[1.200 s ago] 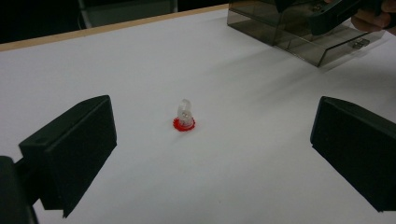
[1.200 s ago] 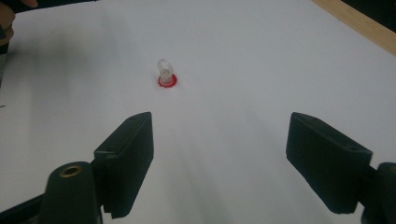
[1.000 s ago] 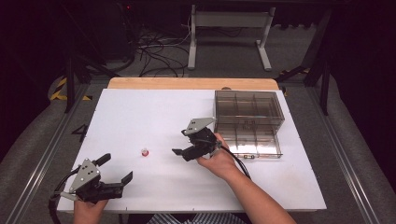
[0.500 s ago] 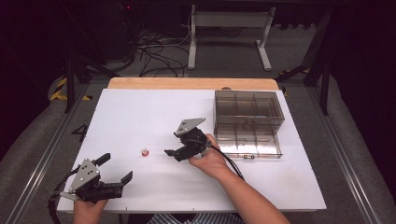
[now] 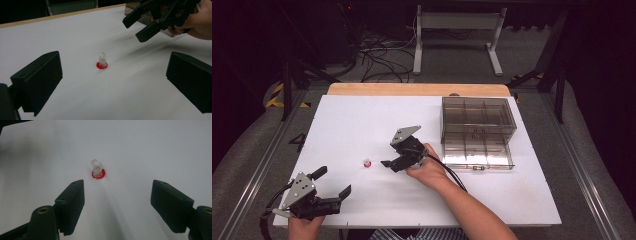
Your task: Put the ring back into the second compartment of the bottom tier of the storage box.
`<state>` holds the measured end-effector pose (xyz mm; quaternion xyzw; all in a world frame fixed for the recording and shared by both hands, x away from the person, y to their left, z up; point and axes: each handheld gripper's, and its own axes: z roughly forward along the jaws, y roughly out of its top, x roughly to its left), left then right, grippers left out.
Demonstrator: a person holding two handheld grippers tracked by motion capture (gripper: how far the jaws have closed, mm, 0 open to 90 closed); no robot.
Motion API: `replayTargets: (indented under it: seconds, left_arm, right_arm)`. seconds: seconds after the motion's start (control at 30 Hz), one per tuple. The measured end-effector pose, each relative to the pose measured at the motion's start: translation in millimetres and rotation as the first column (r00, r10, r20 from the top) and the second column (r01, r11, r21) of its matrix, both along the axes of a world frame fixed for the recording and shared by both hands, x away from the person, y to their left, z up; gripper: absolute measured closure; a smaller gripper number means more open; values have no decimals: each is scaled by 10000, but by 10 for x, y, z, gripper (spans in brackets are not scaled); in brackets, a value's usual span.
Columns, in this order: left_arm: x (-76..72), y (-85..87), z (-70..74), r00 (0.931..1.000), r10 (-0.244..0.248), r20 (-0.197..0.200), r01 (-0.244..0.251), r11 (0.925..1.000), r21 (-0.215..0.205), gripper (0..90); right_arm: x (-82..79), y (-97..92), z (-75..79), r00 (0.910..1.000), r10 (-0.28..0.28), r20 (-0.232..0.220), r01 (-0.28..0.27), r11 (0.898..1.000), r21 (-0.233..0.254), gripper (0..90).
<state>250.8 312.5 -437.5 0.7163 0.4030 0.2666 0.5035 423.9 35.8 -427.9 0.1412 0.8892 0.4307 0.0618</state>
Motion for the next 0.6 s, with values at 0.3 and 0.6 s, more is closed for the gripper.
replayTargets:
  seconds: [0.3, 0.6]
  left_arm:
    - [-55, 32, -6, 9999, 173, 3, -173, 9998, 17, 14]
    - [-86, 61, -10, 9998, 186, -22, -186, 9998, 4, 14]
  right_arm:
    - [13, 173, -49, 9998, 126, -148, -126, 9999, -4, 296]
    - [19, 271, -116, 9994, 304, -174, -304, 9995, 7, 310]
